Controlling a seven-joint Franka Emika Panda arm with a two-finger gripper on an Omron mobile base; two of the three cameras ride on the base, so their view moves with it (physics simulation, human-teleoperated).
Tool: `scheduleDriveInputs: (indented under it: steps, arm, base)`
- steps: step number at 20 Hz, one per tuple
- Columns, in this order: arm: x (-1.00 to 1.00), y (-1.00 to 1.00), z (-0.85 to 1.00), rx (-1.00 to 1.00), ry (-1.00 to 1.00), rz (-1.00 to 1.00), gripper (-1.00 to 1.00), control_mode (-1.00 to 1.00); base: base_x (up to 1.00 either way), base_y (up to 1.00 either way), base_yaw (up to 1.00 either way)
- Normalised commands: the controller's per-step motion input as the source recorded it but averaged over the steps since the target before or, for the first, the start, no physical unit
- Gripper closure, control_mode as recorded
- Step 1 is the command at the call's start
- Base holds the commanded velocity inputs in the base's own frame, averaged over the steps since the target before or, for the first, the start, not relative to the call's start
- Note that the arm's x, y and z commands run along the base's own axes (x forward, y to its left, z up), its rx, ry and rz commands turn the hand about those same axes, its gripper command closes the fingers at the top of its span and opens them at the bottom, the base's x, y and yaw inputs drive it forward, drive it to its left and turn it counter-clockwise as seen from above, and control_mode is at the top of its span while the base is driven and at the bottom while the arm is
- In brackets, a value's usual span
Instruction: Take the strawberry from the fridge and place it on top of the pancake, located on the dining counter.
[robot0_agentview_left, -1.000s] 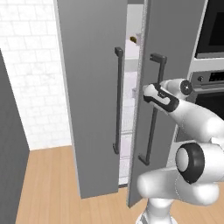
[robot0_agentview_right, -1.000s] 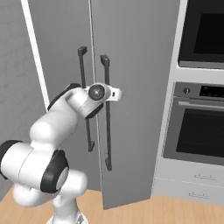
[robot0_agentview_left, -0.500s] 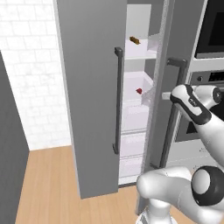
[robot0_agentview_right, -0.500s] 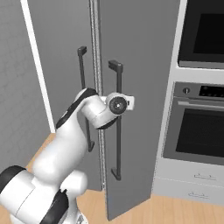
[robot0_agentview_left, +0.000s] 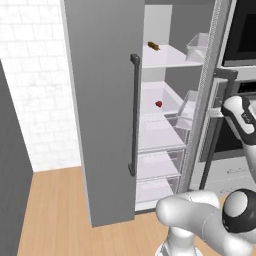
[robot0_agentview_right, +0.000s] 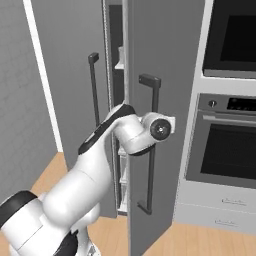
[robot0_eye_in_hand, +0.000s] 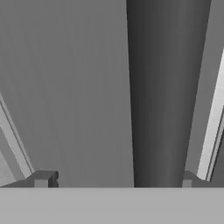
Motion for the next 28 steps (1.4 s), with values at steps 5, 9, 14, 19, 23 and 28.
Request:
scheduleDriveInputs:
  steps: [5, 9, 14, 19, 23, 28]
  arm:
    - [0.45, -0.38, -0.25, 0.08, -0.13, 0.23, -1.0, -1.0]
    - [0.6, 0.11, -0.14, 0.01, -0.27, 0.24, -1.0, -1.0]
    - [0.0, -0.12, 0.07, 0.0, -0.13, 0.24, -1.0, -1.0]
    - [-0.18, -0.48, 0.06, 0.0, 0.0, 0.07, -1.0, -1.0]
    - [-0.61, -0.2, 0.37, -0.04, -0.06, -0.01, -1.0, -1.0]
    - [-0.65, 0.62, 0.39, -0.31, -0.05, -0.23, -1.0, -1.0]
  base:
    - [0.0, 0.0, 0.0]
    - [0.0, 0.0, 0.0]
    - [0.0, 0.0, 0.0]
    - [0.0, 0.0, 0.0]
    - [0.0, 0.0, 0.0]
    - [0.0, 0.0, 0.0]
